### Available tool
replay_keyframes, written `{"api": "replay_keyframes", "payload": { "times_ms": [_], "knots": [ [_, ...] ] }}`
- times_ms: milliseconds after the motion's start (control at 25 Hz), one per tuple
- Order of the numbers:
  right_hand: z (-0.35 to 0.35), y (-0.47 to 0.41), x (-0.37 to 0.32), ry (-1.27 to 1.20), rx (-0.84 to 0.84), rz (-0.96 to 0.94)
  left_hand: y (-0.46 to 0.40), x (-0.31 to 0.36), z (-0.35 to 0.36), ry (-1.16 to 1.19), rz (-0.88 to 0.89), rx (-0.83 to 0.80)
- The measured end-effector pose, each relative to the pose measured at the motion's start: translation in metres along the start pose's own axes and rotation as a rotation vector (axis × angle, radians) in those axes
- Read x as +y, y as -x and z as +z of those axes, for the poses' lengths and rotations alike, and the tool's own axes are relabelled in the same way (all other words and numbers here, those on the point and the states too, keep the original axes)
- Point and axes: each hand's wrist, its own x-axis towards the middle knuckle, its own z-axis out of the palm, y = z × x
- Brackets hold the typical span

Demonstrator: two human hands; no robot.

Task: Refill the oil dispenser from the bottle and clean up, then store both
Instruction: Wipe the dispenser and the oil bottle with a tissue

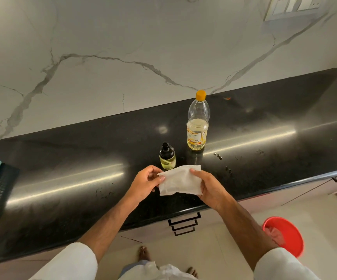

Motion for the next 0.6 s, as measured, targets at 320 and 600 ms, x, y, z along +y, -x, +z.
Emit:
{"api": "replay_keyframes", "payload": {
  "times_ms": [320, 600],
  "knots": [
    [-0.011, -0.009, -0.017, 0.095, 0.323, -0.3, -0.064, -0.004, -0.024, -0.218, 0.198, 0.097],
    [0.024, -0.037, 0.004, -0.007, 0.423, -0.387, -0.13, -0.015, -0.03, -0.316, 0.204, -0.208]
  ]
}}
